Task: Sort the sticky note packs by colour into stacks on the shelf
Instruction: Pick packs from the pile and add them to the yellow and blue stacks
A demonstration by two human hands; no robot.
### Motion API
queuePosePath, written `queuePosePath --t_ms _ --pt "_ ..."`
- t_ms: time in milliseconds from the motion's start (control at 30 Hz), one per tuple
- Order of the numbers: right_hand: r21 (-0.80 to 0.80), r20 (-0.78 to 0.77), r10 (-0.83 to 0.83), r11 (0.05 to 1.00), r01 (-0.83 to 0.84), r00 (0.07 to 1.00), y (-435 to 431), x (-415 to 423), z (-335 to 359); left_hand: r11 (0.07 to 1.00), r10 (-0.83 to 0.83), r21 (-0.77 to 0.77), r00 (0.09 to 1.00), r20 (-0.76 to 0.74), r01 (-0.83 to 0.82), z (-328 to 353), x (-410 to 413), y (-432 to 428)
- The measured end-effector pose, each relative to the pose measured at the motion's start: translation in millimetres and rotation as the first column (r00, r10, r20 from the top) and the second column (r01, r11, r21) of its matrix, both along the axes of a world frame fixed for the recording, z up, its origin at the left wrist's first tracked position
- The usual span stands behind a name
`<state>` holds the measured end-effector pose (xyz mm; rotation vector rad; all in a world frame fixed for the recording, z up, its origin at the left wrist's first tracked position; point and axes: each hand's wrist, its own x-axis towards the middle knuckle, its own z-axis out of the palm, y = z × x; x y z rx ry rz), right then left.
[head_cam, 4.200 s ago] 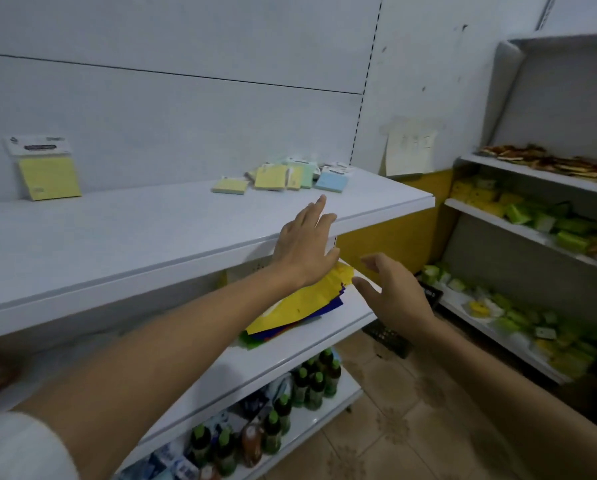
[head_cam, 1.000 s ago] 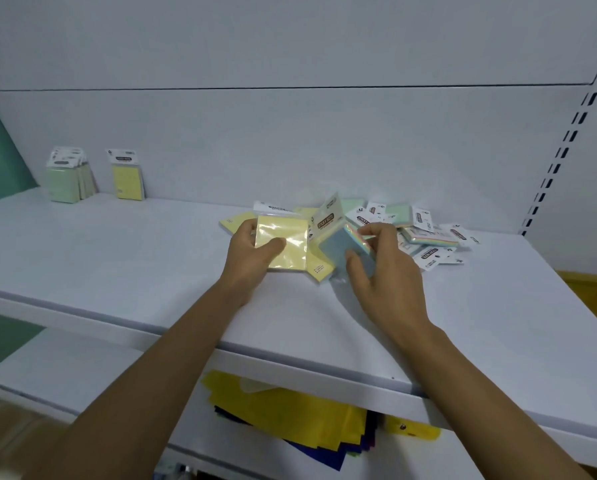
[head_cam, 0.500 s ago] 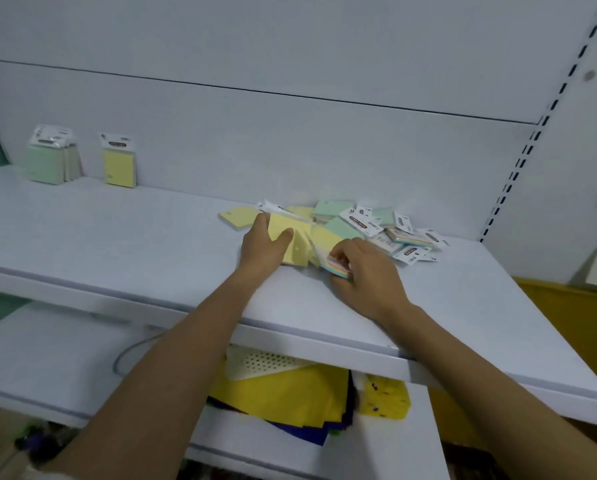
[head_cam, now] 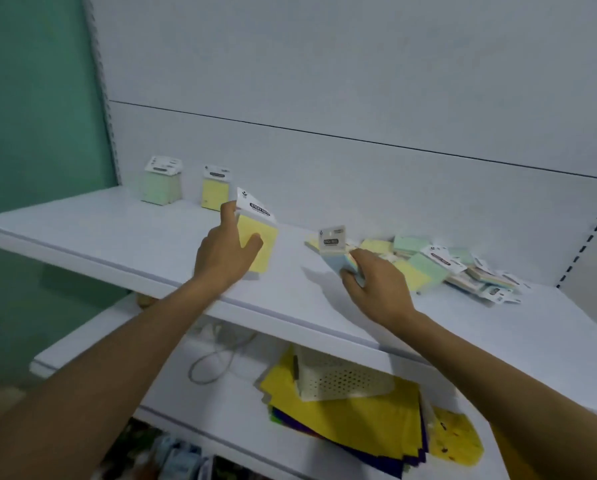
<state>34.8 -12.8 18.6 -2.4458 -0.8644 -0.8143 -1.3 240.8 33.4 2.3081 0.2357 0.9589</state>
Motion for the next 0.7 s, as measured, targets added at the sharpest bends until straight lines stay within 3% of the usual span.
queuePosePath --t_ms 233,467,600,700 --pt "0.021 -0.029 0.238 0.971 -0.238 0.971 149.2 -30.9 5.5 0.990 0.133 0.040 0.990 0.041 -0.135 0.7 -76.7 126.5" --pt "0.063 -0.058 0.415 0.909 -0.412 0.908 269.9 -62.2 8.3 0.975 0.118 0.180 0.991 0.056 -0.126 3.7 -141.0 210.4" --pt "0.098 -0.080 0.441 0.896 -0.434 0.894 301.4 -64.5 -0.3 0.966 0.155 0.201 0.987 0.042 -0.160 -1.7 -152.5 240.9" --pt "0.158 -0.153 0.416 0.906 -0.394 0.896 305.6 -50.6 -5.2 0.956 0.095 0.280 0.995 -0.002 -0.091 -6.7 -143.4 246.4"
